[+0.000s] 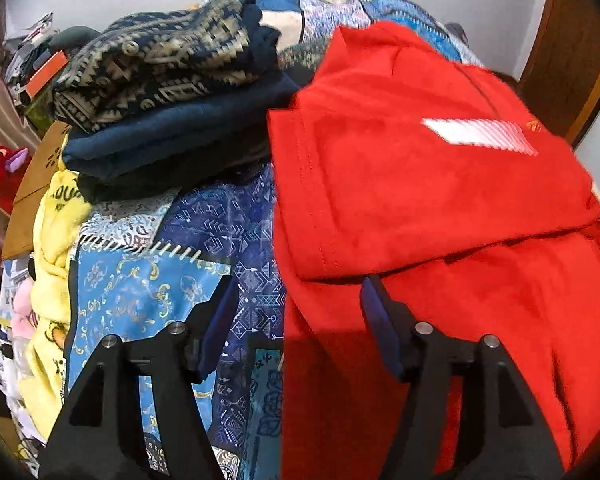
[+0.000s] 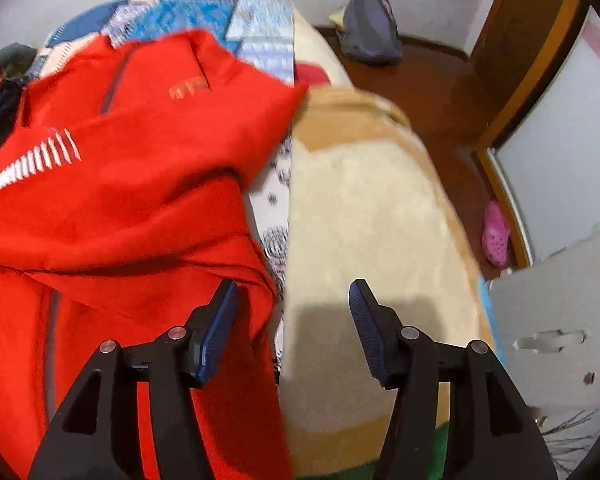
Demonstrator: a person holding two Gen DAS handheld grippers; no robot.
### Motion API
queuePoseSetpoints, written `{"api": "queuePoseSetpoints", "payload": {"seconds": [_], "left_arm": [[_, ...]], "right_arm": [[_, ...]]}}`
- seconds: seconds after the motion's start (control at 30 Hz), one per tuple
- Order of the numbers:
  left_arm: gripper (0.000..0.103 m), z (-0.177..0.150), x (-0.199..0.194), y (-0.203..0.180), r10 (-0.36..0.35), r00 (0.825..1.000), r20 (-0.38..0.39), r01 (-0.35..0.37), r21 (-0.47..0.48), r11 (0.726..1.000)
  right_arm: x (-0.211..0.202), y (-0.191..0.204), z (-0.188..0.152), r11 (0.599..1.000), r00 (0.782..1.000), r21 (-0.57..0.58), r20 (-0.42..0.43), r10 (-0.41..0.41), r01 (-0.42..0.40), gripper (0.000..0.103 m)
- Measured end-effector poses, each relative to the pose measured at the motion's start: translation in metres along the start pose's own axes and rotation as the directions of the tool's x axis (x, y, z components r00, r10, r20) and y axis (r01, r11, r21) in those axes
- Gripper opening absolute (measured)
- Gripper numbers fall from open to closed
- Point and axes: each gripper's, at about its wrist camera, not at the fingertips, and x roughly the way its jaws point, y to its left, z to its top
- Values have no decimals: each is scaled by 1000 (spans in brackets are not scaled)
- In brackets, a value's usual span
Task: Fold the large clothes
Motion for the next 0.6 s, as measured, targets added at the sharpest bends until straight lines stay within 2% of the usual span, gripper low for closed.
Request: {"api": "queuePoseSetpoints", "payload": {"seconds": [0.2,0.3,0.37,0.5,0.57,0.6], "left_arm": [[65,24,-34,-8,-21,994,110,20,14,1000],[69,37,-38,-21,-35,988,150,31,32,999],[69,43,-31,-29,-44,988,148,38,43,998],[69,49,-6,-41,-33,993,111,26,65,998],[69,49,12,-46,-25,997,77,20,72,997],[69,47,20,-48,-17,998,61,12,76,997]], "right_arm": [[-25,10,31,993,989,53,108,100,-106,53],[-13,16,43,989,987,68,102,128,-135,53],[4,23,45,989,989,57,67,129,-133,53],[46,26,41,987,988,61,-33,148,-146,32],[54,21,37,979,981,86,-30,189,-186,31],[55,18,34,973,977,96,-12,214,-212,27]]}}
